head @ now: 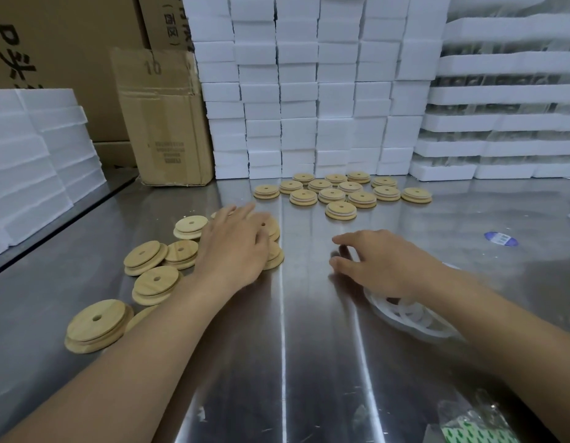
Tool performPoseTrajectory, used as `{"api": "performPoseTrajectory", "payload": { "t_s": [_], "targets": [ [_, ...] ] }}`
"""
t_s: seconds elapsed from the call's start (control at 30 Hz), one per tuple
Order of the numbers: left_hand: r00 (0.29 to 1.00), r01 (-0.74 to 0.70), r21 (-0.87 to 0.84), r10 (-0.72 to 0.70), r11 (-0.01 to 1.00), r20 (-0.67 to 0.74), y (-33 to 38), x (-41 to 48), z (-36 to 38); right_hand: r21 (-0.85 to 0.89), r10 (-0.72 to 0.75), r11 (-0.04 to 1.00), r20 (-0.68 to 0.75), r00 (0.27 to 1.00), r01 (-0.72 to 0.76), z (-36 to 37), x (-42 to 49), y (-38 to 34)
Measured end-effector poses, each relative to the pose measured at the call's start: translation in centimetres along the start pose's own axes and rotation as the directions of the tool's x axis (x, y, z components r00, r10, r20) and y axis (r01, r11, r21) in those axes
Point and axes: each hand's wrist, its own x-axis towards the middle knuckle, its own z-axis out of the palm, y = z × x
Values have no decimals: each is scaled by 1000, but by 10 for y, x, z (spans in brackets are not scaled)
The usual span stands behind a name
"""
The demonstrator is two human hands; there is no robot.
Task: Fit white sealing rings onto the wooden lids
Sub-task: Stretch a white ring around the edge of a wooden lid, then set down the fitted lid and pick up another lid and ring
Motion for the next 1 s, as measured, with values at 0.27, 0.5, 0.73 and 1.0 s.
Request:
{"api": "performPoseTrajectory", "payload": {
  "t_s": [0.27, 0.5, 0.73, 1.0],
  "targets": [
    [999, 24, 94, -21, 995, -36, 5, 2, 1, 158, -17, 987, 197, 980, -15, -44, 0, 36],
    [988, 5, 48, 2, 999, -153, 6, 2, -2, 252, -65, 968, 290, 955, -10, -53, -2, 51],
    [959, -113, -305, 23, 946, -283, 14, -1, -6, 217, -45, 976, 293, 955, -21, -54, 1, 66],
    [993, -79, -784, -21, 616, -116, 52, -13, -6, 260, -94, 966, 282, 955, 18, -48, 7, 75]
  ]
}}
